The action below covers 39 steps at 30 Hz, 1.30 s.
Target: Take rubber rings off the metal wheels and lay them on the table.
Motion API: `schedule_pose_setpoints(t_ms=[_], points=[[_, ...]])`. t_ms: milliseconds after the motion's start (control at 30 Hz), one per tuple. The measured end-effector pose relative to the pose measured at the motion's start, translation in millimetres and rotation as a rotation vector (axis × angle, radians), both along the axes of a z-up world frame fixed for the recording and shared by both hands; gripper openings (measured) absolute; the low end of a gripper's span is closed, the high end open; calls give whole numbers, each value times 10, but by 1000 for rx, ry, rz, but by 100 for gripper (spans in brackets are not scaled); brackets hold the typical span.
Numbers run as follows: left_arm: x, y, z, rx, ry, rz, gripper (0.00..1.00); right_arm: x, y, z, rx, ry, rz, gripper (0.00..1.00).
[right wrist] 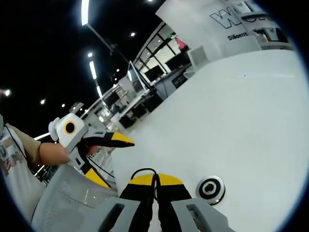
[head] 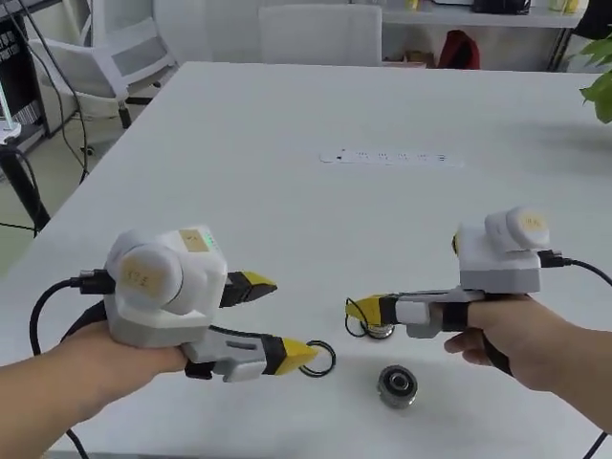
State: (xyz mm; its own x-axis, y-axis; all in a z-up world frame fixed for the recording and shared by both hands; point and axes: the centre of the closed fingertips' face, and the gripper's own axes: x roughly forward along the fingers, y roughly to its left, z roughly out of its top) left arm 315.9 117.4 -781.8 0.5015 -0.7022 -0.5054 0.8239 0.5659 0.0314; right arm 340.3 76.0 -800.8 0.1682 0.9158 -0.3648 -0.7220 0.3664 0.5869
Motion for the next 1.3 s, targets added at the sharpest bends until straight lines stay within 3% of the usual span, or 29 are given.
schedule_pose_setpoints(t_ms=[467,833,1300], points=[[-49,236,-21,6,7,41,56,-3,147,-318,-146,-50,66,0],[-66,304,-70,14,18,55,57,1,143,-507,-284,-114,94,0],[-57,298,-78,22,18,55,56,-17,179,-583,-343,-137,117,0]])
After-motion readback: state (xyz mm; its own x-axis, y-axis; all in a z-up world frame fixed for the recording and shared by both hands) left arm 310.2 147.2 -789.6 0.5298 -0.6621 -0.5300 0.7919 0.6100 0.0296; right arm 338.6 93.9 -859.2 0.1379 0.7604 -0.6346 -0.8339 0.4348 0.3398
